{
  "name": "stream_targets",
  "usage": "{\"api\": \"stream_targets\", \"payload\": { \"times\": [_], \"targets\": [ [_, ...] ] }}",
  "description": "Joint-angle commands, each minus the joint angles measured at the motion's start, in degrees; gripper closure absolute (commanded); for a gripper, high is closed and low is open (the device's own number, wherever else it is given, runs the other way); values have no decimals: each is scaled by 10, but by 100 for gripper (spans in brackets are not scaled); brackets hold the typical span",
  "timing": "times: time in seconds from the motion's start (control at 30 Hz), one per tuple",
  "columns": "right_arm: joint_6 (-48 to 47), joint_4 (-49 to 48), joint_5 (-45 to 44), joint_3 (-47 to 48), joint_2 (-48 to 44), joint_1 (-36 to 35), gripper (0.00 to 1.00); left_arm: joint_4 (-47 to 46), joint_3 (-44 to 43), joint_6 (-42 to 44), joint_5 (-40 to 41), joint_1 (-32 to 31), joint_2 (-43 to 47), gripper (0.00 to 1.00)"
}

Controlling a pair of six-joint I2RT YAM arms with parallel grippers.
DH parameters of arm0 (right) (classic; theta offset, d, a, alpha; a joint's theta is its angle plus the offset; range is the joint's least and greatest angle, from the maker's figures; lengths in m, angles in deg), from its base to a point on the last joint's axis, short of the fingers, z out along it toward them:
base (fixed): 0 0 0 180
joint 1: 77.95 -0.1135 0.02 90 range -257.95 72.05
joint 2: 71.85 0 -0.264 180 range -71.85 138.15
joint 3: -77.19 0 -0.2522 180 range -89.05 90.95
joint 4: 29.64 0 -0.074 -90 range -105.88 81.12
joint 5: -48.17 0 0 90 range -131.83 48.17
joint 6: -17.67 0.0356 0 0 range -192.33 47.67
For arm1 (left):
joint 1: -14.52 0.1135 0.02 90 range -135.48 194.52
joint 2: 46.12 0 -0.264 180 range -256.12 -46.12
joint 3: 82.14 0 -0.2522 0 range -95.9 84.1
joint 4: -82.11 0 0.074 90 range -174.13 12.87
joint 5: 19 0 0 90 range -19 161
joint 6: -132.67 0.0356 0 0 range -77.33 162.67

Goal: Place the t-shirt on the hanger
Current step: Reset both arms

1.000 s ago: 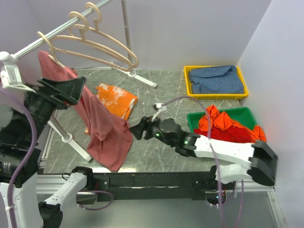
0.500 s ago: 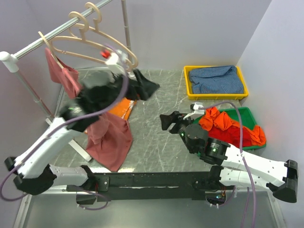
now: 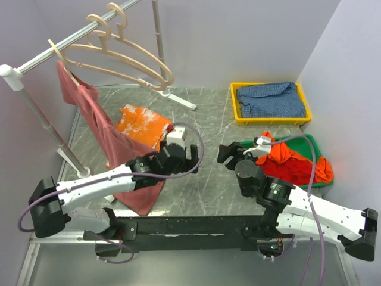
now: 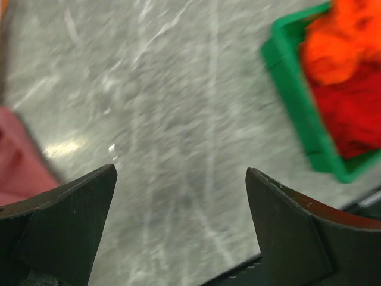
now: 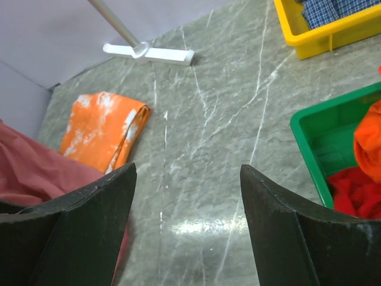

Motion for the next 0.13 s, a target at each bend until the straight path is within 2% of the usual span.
{"api": "stream_targets", "payload": {
  "times": [0.0,0.1],
  "targets": [
    [-12,-22,-3,-2,2,2,21,-78,34,-19,43,-1,50,4],
    [-27,-26,11,0,2,1,21,-57,26,-20,65,-1,44,4]
  ]
}}
